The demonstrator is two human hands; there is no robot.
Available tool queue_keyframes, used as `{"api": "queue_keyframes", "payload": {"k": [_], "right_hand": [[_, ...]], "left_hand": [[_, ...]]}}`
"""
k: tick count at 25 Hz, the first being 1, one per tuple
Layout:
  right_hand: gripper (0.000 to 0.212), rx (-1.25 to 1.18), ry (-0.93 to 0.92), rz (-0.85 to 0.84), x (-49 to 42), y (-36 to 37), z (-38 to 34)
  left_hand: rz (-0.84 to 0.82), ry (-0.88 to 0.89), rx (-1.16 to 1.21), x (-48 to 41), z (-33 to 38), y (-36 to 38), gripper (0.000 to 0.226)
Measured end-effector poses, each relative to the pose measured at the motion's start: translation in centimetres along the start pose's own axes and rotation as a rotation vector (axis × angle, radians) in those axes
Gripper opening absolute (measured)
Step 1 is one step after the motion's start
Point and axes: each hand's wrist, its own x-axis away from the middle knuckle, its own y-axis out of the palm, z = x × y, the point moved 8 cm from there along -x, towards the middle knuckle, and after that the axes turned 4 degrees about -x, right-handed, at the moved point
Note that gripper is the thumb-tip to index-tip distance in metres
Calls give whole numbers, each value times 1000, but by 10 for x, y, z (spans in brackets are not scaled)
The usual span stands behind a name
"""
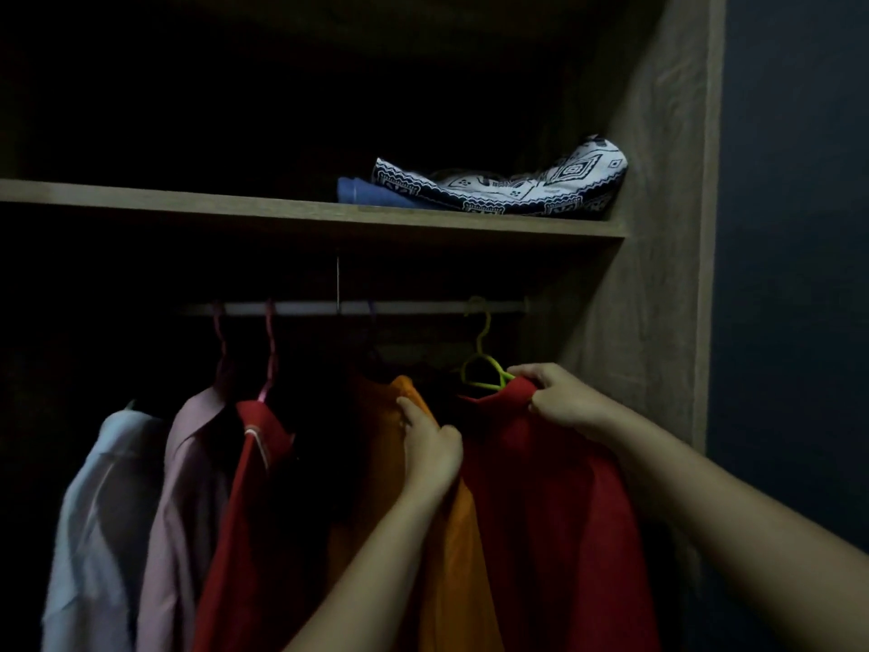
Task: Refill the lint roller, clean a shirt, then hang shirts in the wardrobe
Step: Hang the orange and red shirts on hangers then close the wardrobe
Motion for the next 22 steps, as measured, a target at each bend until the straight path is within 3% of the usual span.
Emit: {"api": "queue_keyframes", "payload": {"k": [5,14,17,19,22], "right_hand": [[32,120,-76,40,-59,1,-9],[25,409,46,-14,-91,17,21],[45,711,-7,-58,-74,21,5],[56,768,-188,25,-55,36,-25],[61,508,-367,3,-27,83,-55]], "left_hand": [[-26,20,37,-5,3,5,77],[-78,-6,33,-3,-8,0,80],[-89,63,-163,11,-3,-25,69],[170,227,-291,28,13,-73,51],[622,445,-340,58,27,-149,28]]}}
